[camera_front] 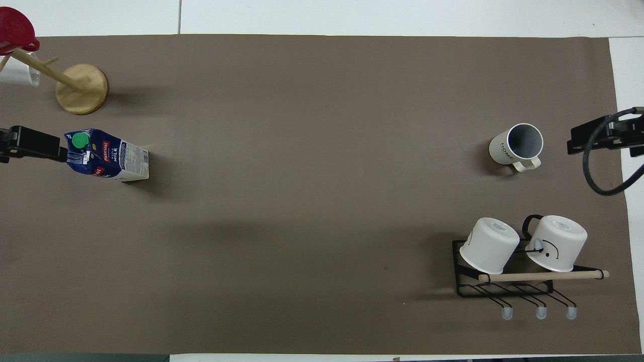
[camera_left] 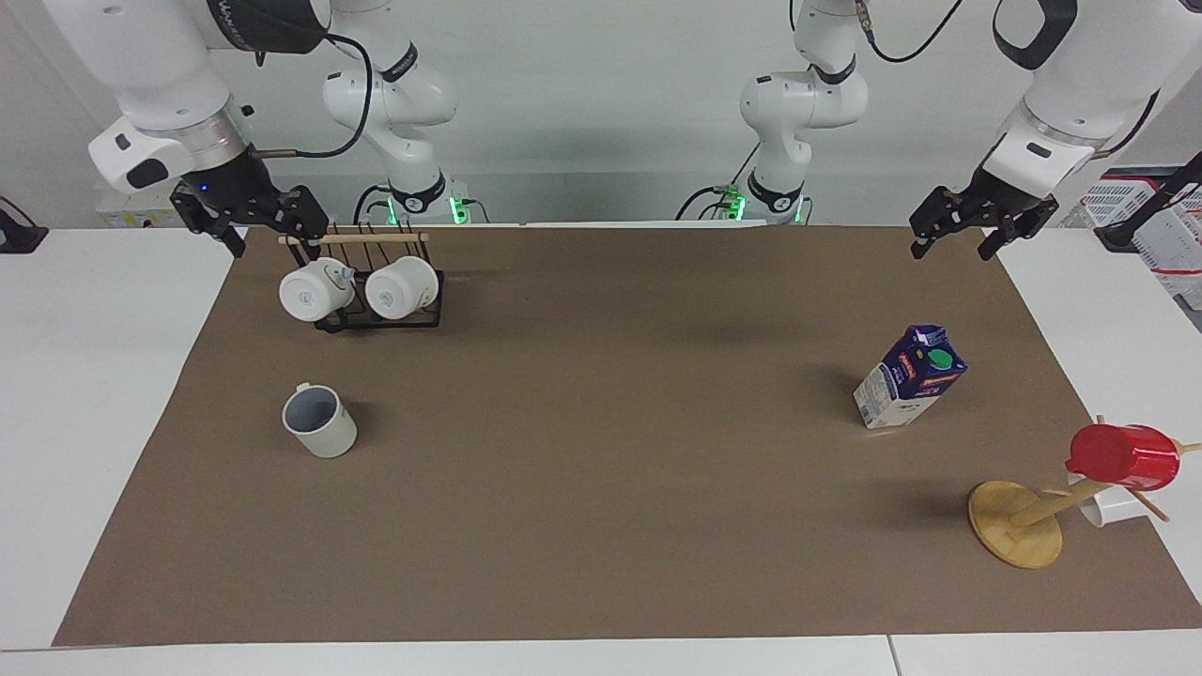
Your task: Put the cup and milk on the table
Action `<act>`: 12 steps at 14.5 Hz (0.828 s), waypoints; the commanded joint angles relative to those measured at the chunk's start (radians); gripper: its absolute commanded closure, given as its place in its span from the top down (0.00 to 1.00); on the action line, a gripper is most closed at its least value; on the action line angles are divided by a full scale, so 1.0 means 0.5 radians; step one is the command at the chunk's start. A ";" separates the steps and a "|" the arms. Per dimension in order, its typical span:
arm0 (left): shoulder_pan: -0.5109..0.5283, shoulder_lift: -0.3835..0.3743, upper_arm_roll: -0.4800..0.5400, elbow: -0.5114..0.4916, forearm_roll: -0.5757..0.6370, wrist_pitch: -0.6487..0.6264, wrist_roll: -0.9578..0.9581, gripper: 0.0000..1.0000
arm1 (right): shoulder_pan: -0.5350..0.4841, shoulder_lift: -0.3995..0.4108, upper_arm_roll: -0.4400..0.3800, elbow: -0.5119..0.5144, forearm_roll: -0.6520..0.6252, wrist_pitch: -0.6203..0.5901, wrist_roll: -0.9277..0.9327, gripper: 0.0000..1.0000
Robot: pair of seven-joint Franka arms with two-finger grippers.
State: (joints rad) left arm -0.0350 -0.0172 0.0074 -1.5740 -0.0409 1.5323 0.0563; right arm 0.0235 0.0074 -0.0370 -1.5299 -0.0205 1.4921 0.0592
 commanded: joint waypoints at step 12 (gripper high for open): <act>-0.001 -0.058 0.007 -0.067 0.033 0.068 0.019 1.00 | -0.029 -0.012 0.010 -0.017 0.023 -0.005 -0.042 1.00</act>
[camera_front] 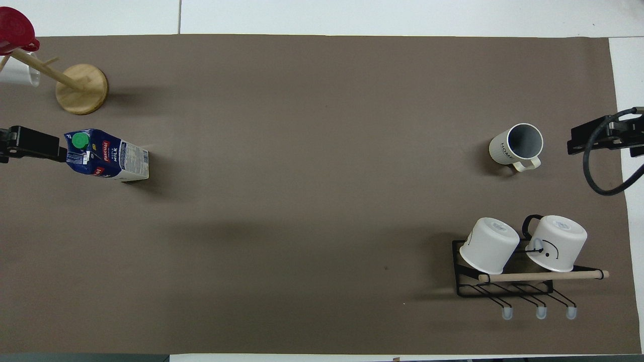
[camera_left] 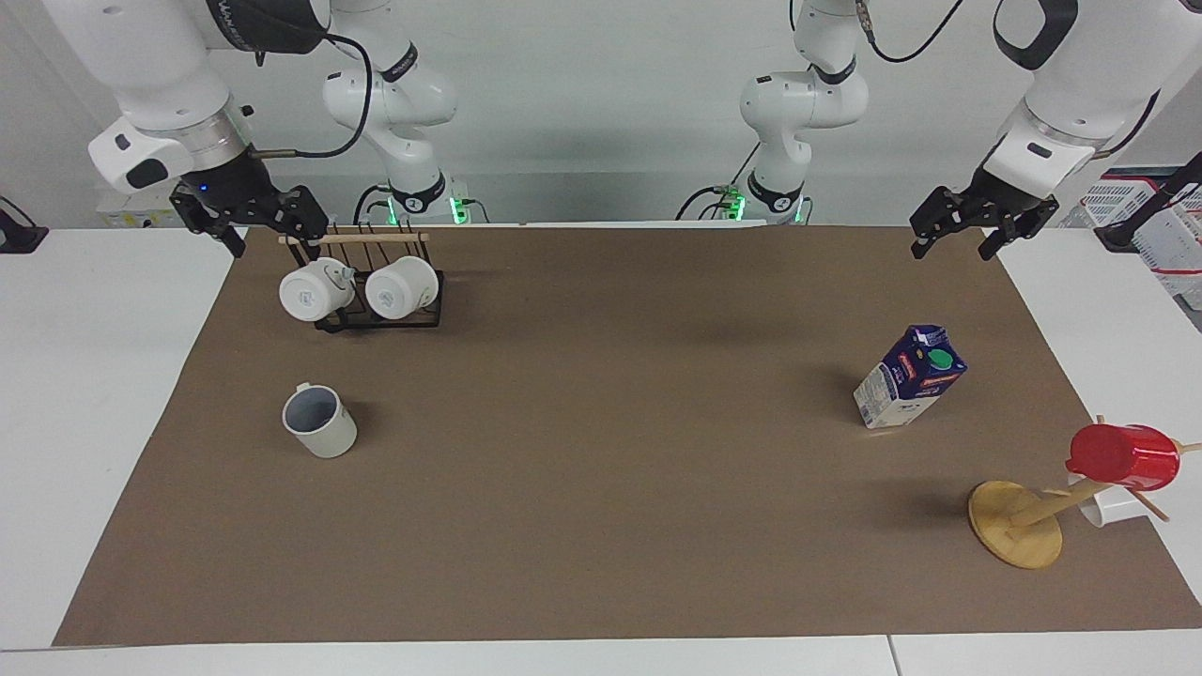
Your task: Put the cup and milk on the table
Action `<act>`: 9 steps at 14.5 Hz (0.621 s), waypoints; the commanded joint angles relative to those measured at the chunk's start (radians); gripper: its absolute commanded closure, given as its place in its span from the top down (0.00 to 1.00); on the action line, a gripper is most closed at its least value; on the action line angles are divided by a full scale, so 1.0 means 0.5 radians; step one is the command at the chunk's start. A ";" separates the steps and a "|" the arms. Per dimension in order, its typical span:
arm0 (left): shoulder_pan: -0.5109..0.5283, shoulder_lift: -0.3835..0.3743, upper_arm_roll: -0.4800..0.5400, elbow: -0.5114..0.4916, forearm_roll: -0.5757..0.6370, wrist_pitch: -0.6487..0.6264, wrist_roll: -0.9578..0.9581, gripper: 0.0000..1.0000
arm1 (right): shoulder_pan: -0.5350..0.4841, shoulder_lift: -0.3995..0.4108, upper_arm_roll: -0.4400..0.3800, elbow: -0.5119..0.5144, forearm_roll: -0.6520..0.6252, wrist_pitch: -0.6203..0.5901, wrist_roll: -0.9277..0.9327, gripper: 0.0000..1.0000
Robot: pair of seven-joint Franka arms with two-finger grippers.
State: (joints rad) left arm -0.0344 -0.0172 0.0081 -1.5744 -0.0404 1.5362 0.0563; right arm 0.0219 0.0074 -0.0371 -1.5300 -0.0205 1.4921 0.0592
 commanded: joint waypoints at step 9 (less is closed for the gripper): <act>0.038 -0.027 0.011 -0.367 0.032 0.568 -0.008 1.00 | -0.031 -0.106 0.007 -0.252 0.026 0.175 -0.057 1.00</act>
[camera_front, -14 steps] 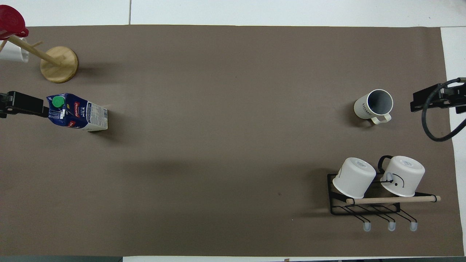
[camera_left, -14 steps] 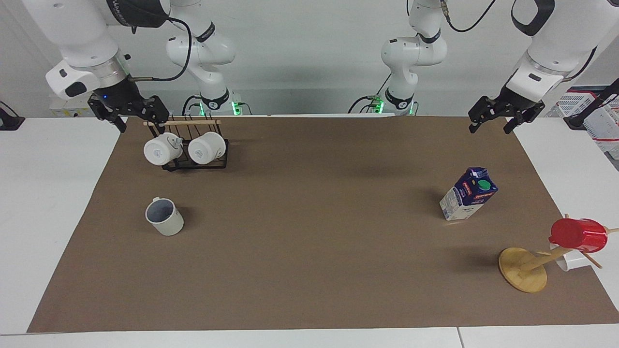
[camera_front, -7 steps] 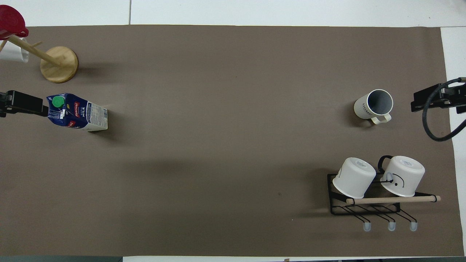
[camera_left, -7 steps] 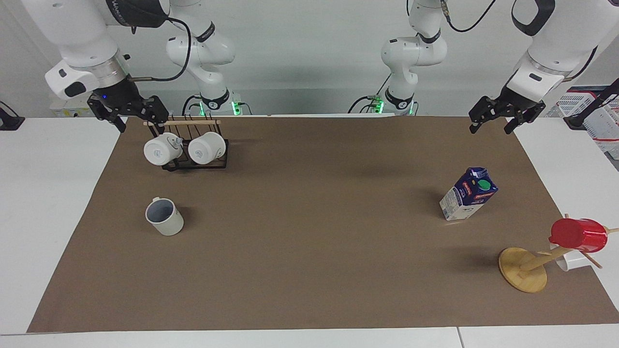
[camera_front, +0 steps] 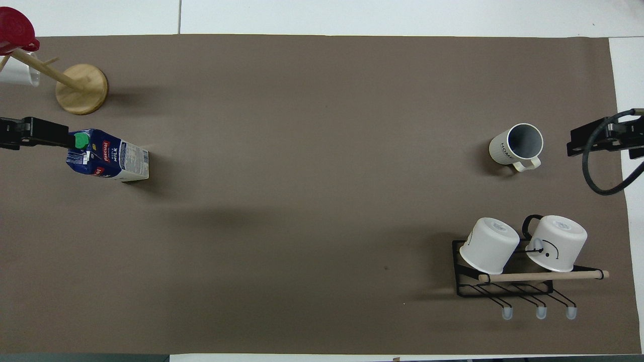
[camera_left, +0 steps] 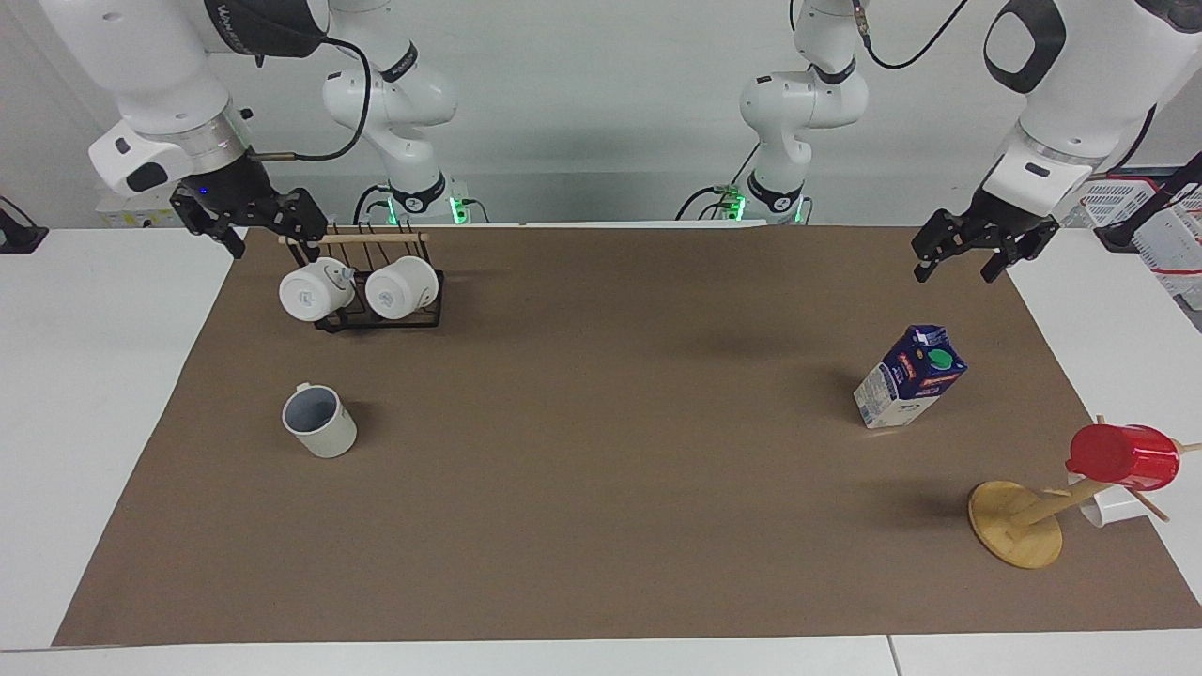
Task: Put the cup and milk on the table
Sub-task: 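Grasp the white mug rim with the right gripper and lift it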
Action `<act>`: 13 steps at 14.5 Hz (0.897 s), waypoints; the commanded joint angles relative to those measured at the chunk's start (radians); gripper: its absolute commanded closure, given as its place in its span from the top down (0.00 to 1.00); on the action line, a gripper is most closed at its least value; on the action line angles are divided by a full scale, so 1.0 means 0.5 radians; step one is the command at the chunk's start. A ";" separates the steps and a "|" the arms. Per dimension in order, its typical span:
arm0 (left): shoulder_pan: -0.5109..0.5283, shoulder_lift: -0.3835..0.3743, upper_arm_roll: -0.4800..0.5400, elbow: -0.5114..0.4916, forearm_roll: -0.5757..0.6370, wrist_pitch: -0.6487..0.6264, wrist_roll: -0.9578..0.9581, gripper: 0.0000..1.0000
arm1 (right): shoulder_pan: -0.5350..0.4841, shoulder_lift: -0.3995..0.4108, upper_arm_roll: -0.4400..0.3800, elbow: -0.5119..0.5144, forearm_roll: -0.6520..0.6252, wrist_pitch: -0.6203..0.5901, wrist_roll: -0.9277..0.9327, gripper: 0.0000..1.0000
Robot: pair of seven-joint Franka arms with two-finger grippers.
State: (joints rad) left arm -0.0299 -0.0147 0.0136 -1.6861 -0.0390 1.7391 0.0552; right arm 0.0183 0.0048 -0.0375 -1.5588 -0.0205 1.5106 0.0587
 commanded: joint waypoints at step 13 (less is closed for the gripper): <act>0.075 0.094 -0.003 -0.600 0.032 0.780 -0.089 1.00 | -0.371 0.101 -0.005 -0.892 0.194 1.233 -0.728 1.00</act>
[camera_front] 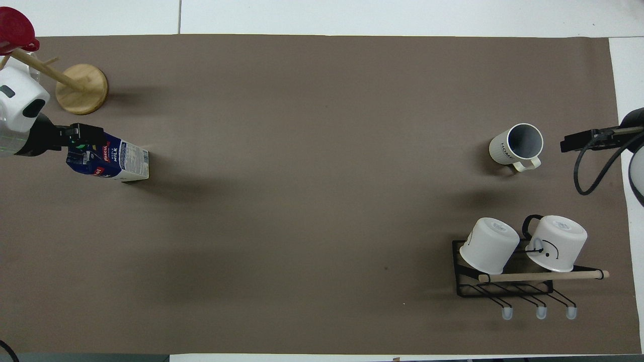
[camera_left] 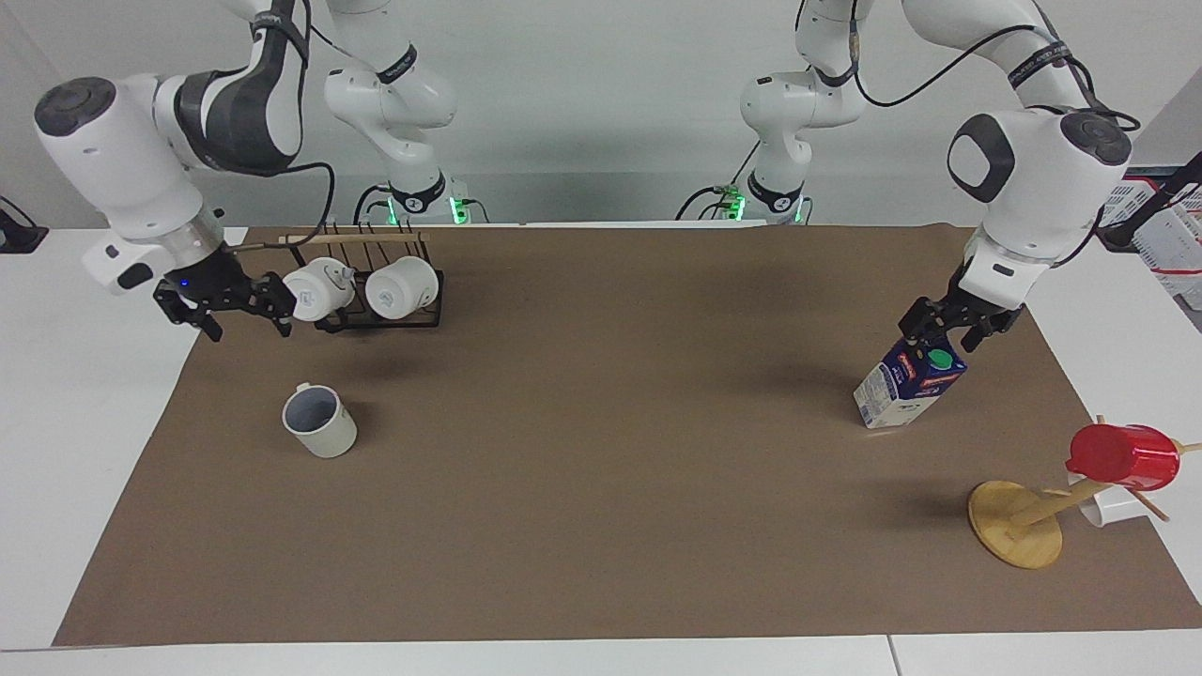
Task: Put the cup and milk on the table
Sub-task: 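Grasp the white mug rim with the right gripper and lift it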
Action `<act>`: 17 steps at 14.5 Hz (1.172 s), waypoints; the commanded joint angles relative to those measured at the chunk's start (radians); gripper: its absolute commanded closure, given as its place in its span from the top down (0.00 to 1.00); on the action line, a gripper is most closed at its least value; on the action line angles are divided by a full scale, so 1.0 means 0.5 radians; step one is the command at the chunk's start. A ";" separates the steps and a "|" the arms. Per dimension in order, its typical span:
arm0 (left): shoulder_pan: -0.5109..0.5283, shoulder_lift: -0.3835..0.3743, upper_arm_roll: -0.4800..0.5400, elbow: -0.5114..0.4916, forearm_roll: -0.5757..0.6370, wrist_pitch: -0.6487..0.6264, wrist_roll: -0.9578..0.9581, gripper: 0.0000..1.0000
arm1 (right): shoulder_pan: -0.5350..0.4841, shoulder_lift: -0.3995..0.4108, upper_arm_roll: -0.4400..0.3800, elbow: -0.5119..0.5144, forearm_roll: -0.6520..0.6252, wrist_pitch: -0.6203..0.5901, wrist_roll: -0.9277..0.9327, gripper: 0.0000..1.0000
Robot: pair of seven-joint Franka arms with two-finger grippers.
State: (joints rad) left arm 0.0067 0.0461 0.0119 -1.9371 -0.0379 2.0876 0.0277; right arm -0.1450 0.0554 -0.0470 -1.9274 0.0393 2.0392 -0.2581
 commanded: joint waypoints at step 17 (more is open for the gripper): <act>0.014 -0.016 0.007 -0.096 0.030 0.151 -0.034 0.99 | -0.023 0.343 0.017 -0.173 0.351 0.612 -0.226 0.45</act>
State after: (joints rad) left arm 0.0089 0.0466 0.0147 -1.9673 -0.0379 2.1463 0.0272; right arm -0.1508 0.2319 -0.0444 -2.0140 0.1828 2.3441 -0.3311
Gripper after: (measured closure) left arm 0.004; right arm 0.172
